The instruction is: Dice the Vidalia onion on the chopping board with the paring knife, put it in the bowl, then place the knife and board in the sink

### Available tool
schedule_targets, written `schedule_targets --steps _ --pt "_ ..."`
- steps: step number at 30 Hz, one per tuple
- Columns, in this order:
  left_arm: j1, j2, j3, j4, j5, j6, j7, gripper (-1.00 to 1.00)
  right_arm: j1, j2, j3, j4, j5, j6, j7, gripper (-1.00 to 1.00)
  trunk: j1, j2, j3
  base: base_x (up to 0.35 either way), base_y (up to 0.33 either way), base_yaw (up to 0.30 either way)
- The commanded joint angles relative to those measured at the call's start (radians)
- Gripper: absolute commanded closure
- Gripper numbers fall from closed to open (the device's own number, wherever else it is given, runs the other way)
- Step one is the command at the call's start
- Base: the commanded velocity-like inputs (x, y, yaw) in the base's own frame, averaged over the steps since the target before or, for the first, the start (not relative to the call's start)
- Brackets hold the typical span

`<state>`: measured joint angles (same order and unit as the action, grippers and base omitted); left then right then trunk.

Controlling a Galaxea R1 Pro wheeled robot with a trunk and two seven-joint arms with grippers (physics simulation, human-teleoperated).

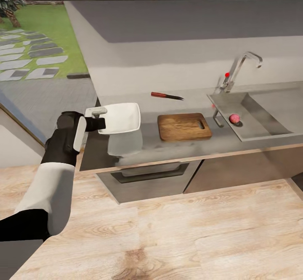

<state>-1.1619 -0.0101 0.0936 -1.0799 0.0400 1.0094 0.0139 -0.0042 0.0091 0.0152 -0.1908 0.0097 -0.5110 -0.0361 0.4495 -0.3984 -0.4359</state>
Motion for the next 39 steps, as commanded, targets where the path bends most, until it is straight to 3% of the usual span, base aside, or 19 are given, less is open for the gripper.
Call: schedule_targets --steps 1,7,8,39 --pt "-0.001 -0.001 0.003 -0.006 0.006 0.004 -0.002 1.0 -0.001 0.0 0.002 0.001 0.001 -0.003 -0.004 -1.0 0.001 -0.002 -0.001 0.0 0.0 0.0" --pt "-0.001 -0.001 0.002 -0.04 0.006 0.005 -0.002 1.0 0.0 0.0 0.002 0.001 0.001 -0.003 -0.004 -1.0 0.001 -0.002 -0.001 0.0 0.0 0.0" --pt "-0.001 -0.002 0.002 -0.119 0.006 0.005 -0.002 1.0 0.0 0.0 0.002 0.001 0.001 -0.003 -0.004 -1.0 0.001 -0.002 -0.001 0.0 0.0 0.0" --pt "0.001 -0.002 0.0 -0.016 0.008 0.002 -0.004 1.0 0.0 0.0 0.003 0.001 0.001 -0.003 -0.004 -1.0 0.001 -0.002 -0.001 0.0 0.0 0.0"
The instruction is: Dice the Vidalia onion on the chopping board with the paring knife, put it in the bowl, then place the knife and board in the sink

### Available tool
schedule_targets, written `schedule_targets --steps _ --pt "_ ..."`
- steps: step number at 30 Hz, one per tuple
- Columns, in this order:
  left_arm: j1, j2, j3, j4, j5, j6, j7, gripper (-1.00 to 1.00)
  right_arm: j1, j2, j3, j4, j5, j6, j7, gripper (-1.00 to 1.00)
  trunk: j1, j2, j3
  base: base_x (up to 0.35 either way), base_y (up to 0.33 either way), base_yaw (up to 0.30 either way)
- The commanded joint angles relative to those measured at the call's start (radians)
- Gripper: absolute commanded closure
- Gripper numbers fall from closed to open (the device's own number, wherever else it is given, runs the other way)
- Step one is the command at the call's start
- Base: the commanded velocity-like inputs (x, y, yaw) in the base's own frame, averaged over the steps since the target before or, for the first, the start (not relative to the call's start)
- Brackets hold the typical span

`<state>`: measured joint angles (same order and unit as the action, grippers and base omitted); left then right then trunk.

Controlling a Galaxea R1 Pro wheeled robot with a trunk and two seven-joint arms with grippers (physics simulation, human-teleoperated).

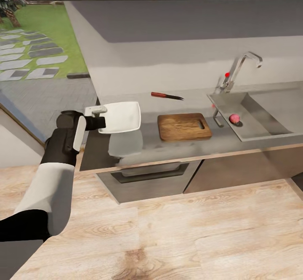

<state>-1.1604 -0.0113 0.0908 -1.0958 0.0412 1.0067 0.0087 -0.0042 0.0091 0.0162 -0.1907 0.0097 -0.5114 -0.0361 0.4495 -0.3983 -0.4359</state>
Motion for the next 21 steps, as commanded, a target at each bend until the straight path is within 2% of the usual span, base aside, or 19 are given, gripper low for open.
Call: schedule_targets --steps 1,21 --pt "-0.001 -0.001 0.003 0.002 0.006 0.004 0.001 1.0 0.0 0.0 0.002 0.001 0.001 -0.003 -0.004 -1.0 0.0 -0.002 -0.001 0.0 0.0 0.0" --pt "0.004 -0.001 0.003 0.059 0.006 0.003 -0.003 1.0 0.0 0.0 0.002 0.001 0.001 -0.003 -0.004 -1.0 0.0 -0.002 -0.001 0.0 0.0 0.0"
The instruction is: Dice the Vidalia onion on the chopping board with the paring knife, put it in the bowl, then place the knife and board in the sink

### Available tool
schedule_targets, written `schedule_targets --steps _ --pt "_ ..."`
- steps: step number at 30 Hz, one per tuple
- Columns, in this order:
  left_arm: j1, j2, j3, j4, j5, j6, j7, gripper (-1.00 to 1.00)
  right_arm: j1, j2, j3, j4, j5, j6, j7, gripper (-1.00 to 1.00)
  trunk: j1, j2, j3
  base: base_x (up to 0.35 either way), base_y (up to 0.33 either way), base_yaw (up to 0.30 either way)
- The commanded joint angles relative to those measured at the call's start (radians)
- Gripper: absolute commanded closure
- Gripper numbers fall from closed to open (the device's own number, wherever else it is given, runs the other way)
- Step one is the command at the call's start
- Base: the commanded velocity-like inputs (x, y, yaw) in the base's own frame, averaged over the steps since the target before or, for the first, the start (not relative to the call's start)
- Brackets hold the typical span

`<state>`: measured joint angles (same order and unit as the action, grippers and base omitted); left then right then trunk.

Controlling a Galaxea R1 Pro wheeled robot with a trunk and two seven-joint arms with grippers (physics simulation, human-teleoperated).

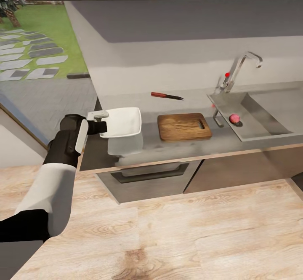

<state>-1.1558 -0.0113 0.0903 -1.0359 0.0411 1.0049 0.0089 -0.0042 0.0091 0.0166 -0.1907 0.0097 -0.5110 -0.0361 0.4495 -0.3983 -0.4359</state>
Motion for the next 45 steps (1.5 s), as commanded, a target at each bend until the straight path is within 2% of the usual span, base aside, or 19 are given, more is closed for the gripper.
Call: schedule_targets --steps 1,12,24,25,40,42,45 --pt "-0.001 -0.001 0.003 0.0 0.006 0.004 -0.003 1.0 0.0 0.0 0.002 0.001 0.001 -0.003 -0.004 -1.0 0.0 -0.002 -0.001 0.0 0.0 0.0" --pt "-0.001 -0.001 0.003 0.028 0.006 0.004 -0.003 1.0 0.0 0.0 0.002 0.001 0.001 -0.003 -0.004 -1.0 0.0 -0.002 -0.001 0.0 0.0 0.0" --pt "-0.001 -0.001 0.003 0.024 0.005 0.004 -0.003 1.0 0.0 0.0 0.002 0.002 0.001 -0.003 -0.004 -1.0 0.0 -0.002 -0.001 0.0 0.0 0.0" --pt "-0.001 -0.001 0.003 0.022 0.005 0.004 -0.003 -1.0 0.0 0.0 0.002 0.002 0.001 -0.003 -0.004 -1.0 0.0 -0.002 -0.001 0.0 0.0 0.0" --pt "-0.001 0.0 0.005 0.011 0.005 0.004 -0.001 -1.0 0.0 0.0 0.002 0.002 0.001 -0.003 -0.004 -1.0 0.0 -0.002 -0.001 0.0 0.0 0.0" --pt "-0.001 0.0 0.007 -0.005 0.005 0.004 0.0 -1.0 0.0 0.0 0.002 0.002 0.001 -0.003 -0.004 -1.0 0.0 -0.002 -0.001 0.0 0.0 0.0" --pt "-0.001 0.0 0.01 -0.131 0.005 0.006 0.001 -1.0 0.0 0.0 0.002 0.002 0.001 -0.003 -0.004 -1.0 0.0 -0.002 -0.001 0.0 0.0 0.0"
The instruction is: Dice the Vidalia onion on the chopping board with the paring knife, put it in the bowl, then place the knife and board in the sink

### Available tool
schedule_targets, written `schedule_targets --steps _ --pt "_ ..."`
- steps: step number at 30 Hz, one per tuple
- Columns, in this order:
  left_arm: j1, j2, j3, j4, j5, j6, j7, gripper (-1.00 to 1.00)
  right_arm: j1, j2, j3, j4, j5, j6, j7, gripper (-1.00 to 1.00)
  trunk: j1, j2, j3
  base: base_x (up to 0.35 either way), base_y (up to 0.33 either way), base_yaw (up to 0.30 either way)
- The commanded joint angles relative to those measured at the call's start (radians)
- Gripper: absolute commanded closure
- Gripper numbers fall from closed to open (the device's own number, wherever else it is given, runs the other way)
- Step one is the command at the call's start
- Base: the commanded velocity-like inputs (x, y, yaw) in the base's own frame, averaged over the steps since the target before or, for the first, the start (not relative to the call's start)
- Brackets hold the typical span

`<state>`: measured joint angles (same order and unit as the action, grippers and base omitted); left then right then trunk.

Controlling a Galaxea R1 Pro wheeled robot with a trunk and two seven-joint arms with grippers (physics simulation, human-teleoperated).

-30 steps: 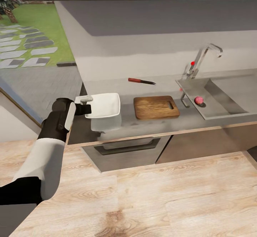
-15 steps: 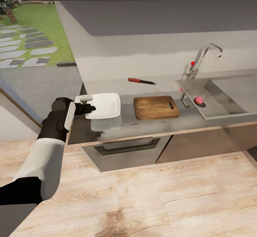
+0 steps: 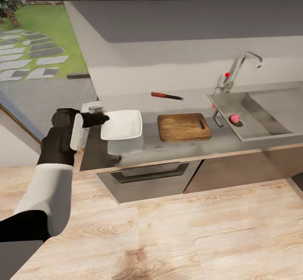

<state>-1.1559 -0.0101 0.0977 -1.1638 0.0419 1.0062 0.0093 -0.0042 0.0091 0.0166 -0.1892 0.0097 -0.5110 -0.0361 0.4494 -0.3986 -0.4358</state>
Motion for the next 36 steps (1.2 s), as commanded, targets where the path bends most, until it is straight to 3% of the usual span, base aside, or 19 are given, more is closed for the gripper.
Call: schedule_targets --steps 1,4,7,16,22,24,27,29,30,33,36 --pt "-0.001 0.001 0.006 -0.121 0.004 0.007 0.001 -1.0 0.0 0.0 0.002 0.001 0.001 -0.003 -0.004 -1.0 0.001 -0.001 -0.002 0.0 0.0 0.0" --pt "-0.001 0.002 0.006 -0.296 0.004 0.008 0.001 -1.0 0.0 0.0 0.002 0.001 0.001 -0.003 -0.004 -1.0 0.001 -0.001 -0.002 0.0 0.0 0.0" --pt "-0.001 0.0 0.001 -0.357 0.004 0.009 0.001 -1.0 0.0 0.0 0.002 0.001 0.001 -0.003 -0.004 -1.0 0.001 -0.001 -0.002 0.0 0.0 0.0" --pt "-0.001 0.011 -0.004 -0.378 0.002 0.009 0.001 -1.0 0.0 0.0 0.002 0.001 0.001 -0.003 -0.004 -1.0 0.001 -0.001 -0.002 0.0 0.0 0.0" --pt "0.001 0.05 0.0 -0.354 -0.004 0.005 0.005 -1.0 0.0 0.0 0.002 0.001 0.001 -0.003 -0.004 -1.0 0.001 -0.001 -0.002 -0.107 0.058 0.0" --pt "0.008 0.084 0.008 -0.337 -0.005 0.004 0.006 -1.0 0.0 0.0 0.002 0.001 0.001 -0.003 -0.004 -1.0 0.001 -0.001 -0.002 -0.208 0.167 0.0" --pt "0.016 0.147 0.049 -0.317 -0.007 0.003 0.006 -1.0 0.0 0.0 0.002 0.001 0.001 -0.003 -0.004 -1.0 0.001 -0.001 -0.002 -0.161 0.129 0.0" --pt "0.019 0.204 0.097 -0.29 -0.007 0.002 0.004 -1.0 0.0 0.0 0.002 0.001 0.001 -0.003 -0.004 -1.0 0.001 -0.001 -0.002 -0.065 0.052 0.0" --pt "0.02 0.248 0.138 -0.254 -0.007 0.003 0.002 -1.0 -0.001 0.0 0.002 0.001 0.001 -0.003 -0.004 -1.0 0.001 -0.001 -0.002 -0.026 0.021 0.0" --pt "0.021 0.306 0.185 -0.178 -0.007 0.002 -0.002 -1.0 0.0 0.0 0.002 0.001 0.001 -0.003 -0.004 -1.0 0.001 -0.001 -0.002 -0.014 0.011 0.0" --pt "0.031 0.346 0.203 -0.033 -0.007 -0.012 -0.005 -1.0 -0.001 0.0 0.002 0.001 0.001 -0.003 -0.004 -1.0 0.001 -0.001 -0.002 -0.004 0.003 0.0"
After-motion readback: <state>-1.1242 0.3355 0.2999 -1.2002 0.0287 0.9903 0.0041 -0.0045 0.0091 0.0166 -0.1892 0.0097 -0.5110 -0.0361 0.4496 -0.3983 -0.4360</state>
